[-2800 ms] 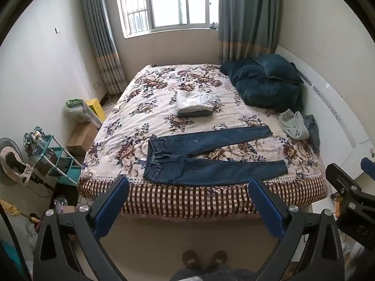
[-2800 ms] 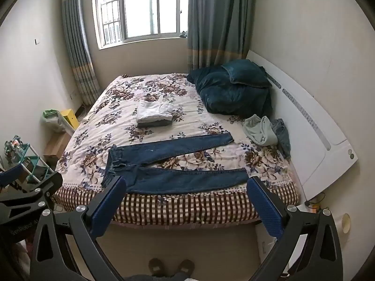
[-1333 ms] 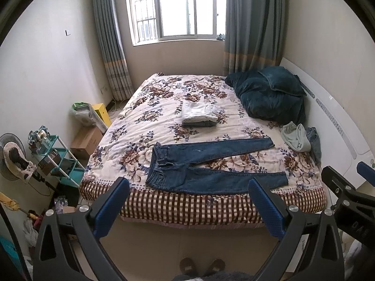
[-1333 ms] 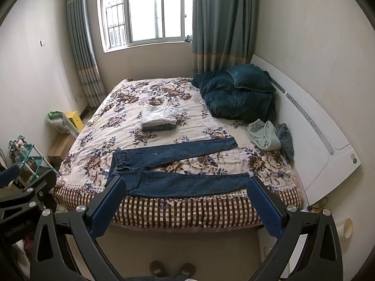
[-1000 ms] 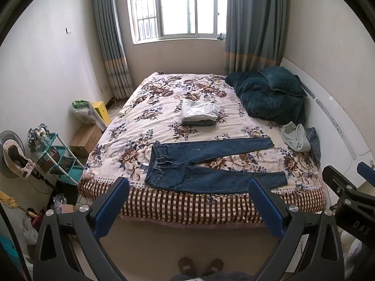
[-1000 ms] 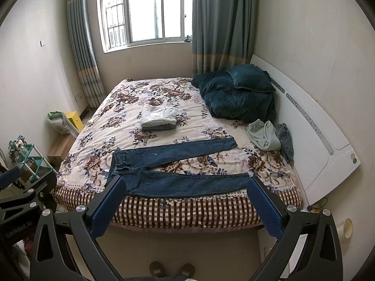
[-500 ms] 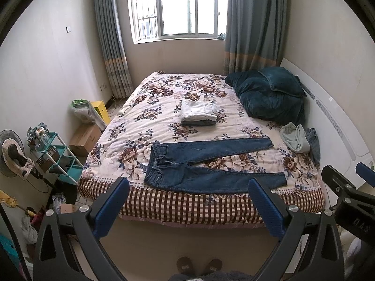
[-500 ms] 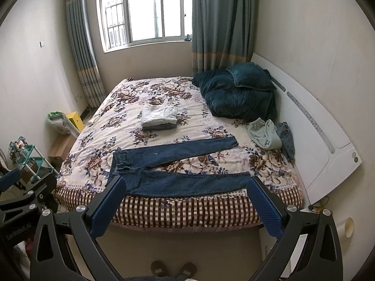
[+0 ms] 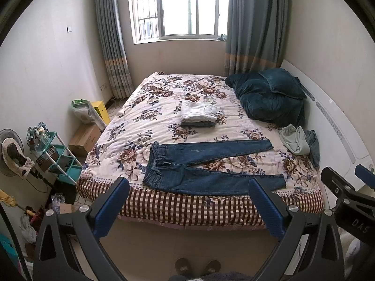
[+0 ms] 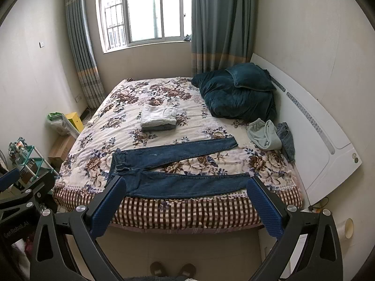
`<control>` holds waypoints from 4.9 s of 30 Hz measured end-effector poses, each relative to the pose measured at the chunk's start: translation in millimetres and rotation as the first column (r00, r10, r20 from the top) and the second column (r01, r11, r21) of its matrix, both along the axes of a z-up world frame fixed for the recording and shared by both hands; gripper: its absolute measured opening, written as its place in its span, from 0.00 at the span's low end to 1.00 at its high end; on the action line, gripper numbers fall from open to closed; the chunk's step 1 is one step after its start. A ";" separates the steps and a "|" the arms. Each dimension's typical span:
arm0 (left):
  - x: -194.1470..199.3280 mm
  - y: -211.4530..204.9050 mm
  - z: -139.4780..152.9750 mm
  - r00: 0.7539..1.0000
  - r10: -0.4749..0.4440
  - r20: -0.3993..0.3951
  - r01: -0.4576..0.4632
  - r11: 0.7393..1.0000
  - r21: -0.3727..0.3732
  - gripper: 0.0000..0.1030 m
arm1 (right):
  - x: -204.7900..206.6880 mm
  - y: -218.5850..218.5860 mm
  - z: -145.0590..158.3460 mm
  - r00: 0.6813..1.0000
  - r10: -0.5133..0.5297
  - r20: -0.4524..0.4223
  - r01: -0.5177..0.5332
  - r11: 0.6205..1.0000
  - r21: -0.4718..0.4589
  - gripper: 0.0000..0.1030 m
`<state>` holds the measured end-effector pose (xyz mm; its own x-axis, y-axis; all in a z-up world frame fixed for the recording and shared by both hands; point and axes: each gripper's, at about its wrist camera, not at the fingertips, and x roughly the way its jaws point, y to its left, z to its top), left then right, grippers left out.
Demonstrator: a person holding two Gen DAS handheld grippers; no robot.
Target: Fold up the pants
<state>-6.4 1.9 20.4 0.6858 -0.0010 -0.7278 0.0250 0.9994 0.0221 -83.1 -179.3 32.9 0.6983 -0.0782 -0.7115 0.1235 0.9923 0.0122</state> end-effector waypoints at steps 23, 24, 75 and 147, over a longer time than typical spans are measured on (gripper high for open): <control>117.2 -20.9 -79.9 0.980 0.182 -0.077 -0.178 0.982 0.055 1.00 | 88.4 -0.3 -55.1 0.998 -0.013 -0.060 0.017 0.998 0.064 1.00; 129.0 -17.2 -87.9 0.978 0.189 -0.093 -0.184 0.981 0.052 1.00 | 101.8 -4.2 -60.3 0.997 -0.021 -0.070 0.026 0.997 0.066 1.00; 686.8 -37.0 -641.2 0.468 -0.369 -0.803 0.574 0.818 -0.041 0.42 | 795.3 61.3 -764.8 0.275 0.405 -0.872 -0.620 0.768 0.161 0.37; 343.7 -5.3 -537.9 0.653 0.258 -0.713 -0.328 0.944 0.041 0.79 | 700.8 -104.9 -769.2 0.584 -0.097 -0.806 0.162 0.987 -0.002 0.53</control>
<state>337.3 -3.4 -517.5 -0.0493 0.0254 -0.9985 -0.2964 0.9543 0.0389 617.7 -284.1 -736.3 -0.1705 -0.0534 -0.9839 0.2422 0.9656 -0.0944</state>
